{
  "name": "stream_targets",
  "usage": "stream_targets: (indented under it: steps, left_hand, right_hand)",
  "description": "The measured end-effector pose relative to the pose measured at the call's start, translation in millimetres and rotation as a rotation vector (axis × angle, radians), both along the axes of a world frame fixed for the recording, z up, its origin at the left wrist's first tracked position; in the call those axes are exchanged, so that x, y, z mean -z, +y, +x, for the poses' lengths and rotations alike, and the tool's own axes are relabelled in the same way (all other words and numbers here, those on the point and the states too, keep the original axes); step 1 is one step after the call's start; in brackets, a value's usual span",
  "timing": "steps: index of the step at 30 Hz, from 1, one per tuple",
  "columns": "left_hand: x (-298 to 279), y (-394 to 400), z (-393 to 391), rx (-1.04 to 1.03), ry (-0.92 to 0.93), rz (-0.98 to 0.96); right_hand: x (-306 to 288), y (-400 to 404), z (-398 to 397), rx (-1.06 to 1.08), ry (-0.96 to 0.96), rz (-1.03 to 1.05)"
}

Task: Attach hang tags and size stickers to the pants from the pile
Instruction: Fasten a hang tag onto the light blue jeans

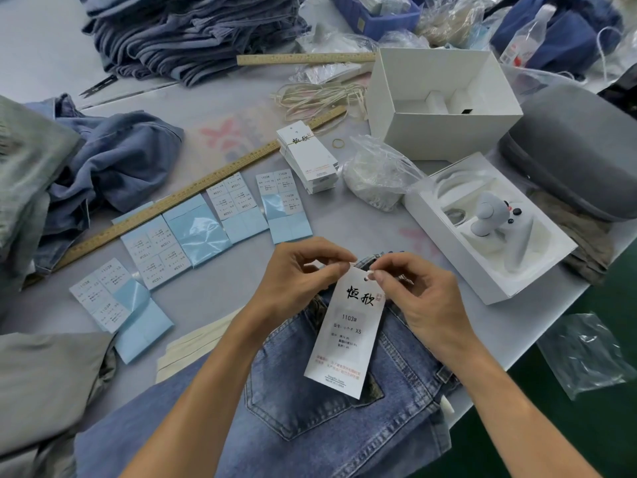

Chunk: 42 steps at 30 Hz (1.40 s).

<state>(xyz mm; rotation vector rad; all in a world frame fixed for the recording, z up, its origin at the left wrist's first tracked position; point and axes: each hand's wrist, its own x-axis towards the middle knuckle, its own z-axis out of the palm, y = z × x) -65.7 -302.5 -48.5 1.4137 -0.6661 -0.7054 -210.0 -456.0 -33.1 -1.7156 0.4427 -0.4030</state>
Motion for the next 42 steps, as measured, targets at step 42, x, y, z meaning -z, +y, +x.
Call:
stream_targets:
  steps: [42]
  left_hand:
    - [-1.9,-1.8,-2.9,0.155,0.23,-0.017]
  right_hand:
    - [9.2,2.2,9.0,-0.133,0.025,0.046]
